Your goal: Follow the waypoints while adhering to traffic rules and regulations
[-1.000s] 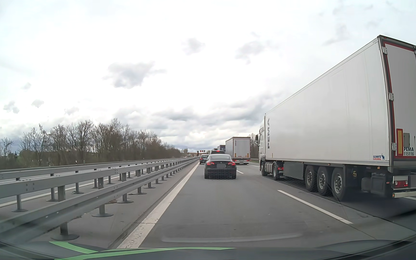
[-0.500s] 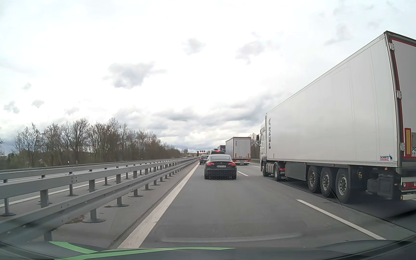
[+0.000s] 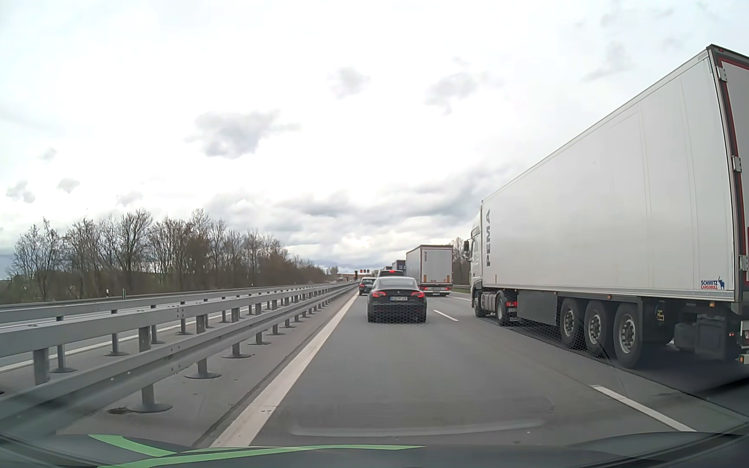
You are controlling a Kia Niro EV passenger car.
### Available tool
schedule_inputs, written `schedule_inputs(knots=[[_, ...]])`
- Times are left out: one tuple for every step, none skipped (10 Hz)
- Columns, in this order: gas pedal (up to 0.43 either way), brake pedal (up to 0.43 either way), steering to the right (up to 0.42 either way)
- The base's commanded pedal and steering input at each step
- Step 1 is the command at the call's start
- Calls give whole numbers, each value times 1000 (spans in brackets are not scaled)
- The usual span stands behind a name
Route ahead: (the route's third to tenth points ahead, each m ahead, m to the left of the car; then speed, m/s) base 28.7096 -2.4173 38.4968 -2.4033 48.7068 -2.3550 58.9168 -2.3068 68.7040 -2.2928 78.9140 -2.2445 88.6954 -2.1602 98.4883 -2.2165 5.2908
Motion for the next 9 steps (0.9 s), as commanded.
schedule_inputs(knots=[[59, 0, -2], [47, 0, -2], [28, 0, -2], [20, 0, -2], [20, 0, -2], [8, 0, -2], [0, 0, -2], [0, 0, -2], [0, 0, -1]])
